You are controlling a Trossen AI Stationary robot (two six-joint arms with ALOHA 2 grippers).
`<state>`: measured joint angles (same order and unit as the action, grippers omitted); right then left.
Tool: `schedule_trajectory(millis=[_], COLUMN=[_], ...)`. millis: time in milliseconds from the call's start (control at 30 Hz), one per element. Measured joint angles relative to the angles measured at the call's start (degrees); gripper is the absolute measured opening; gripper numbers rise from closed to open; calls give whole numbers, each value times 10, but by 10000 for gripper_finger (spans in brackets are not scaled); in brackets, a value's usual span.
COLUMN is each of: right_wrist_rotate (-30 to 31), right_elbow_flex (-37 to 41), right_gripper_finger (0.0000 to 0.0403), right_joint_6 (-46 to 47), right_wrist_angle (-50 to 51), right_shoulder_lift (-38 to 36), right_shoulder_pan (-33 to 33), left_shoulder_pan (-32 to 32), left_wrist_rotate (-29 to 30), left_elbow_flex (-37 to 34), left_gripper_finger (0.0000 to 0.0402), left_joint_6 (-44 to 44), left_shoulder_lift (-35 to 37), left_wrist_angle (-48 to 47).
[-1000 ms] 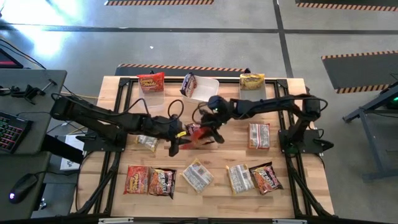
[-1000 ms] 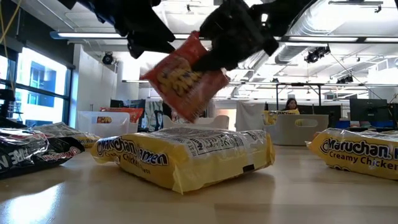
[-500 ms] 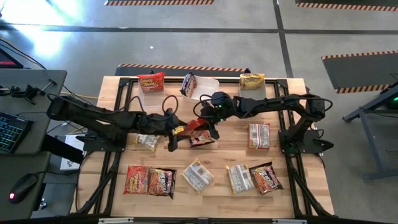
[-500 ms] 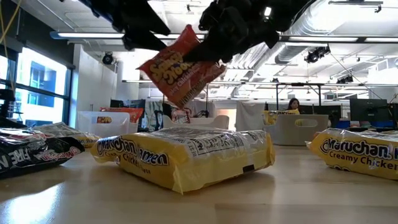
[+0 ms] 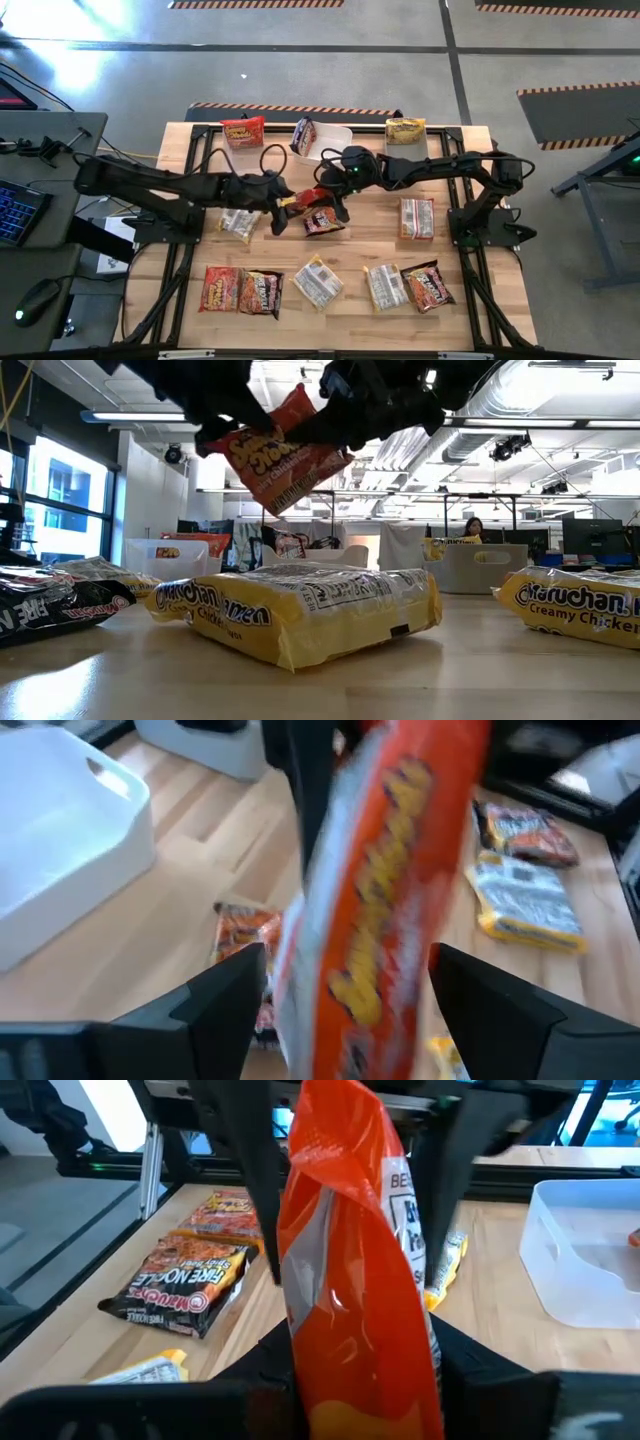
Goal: Sort Maruchan noodles
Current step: Put the orange noodle pack into the transparent bin
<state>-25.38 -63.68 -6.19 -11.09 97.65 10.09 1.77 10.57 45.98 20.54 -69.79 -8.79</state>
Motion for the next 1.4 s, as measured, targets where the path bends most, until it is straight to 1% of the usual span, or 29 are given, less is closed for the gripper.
schedule_trajectory(millis=[133, 233, 367, 467, 600, 633, 700, 733, 800, 867, 967, 1033, 1133, 1200, 1267, 1333, 1400], right_wrist_rotate=[1, 1, 5, 28, 28, 30, 34, 44, 84, 123, 148, 156, 162, 167, 190, 214, 228], right_elbow_flex=[0, 0, 0, 0, 0, 0, 0, 0, -1, -1, -2, -1, -1, -1, -1, -1, -1], right_gripper_finger=[100, 100, 103, 112, 130, 135, 146, 152, 165, 177, 189, 191, 188, 176, 159, 137, 112], right_joint_6=[0, 0, 0, -1, -1, -1, -1, -1, 0, 0, -12, -18, -29, -35, -42, -54, -63], right_wrist_angle=[-3, -3, -4, -4, -4, -4, -5, -6, -7, -9, 11, 34, 74, 110, 136, 154, 181], right_shoulder_lift=[0, 0, 0, 0, 0, 0, 1, 1, 1, 1, -8, -23, -50, -65, -78, -86, -92], right_shoulder_pan=[0, 0, 0, -1, -1, -1, 0, 0, -1, 0, 9, 16, 28, 37, 44, 49, 53], left_shoulder_pan=[-16, -23, -33, -39, -52, -56, -64, -68, -77, -87, -104, -120, -149, -175, -208, -244, -281], left_wrist_rotate=[-27, -46, -77, -94, -122, -129, -137, -139, -137, -120, -85, -43, 43, 93, 122, 137, 139], left_elbow_flex=[0, 0, 0, 0, 0, 1, 8, 16, 40, 73, 126, 156, 185, 191, 192, 192, 192], left_gripper_finger=[272, 259, 211, 159, 95, 84, 83, 83, 83, 83, 83, 83, 83, 83, 83, 83, 83], left_joint_6=[-28, -38, -42, -47, -59, -61, -70, -77, -99, -127, -182, -222, -285, -327, -374, -424, -475], left_shoulder_lift=[-10, -10, -6, -6, -6, -6, -6, -6, -7, -7, -7, -7, -7, -6, -6, -9, -16], left_wrist_angle=[17, 23, 22, 20, 15, 11, -14, -34, -84, -147, -260, -337, -423, -460, -476, -478, -474])
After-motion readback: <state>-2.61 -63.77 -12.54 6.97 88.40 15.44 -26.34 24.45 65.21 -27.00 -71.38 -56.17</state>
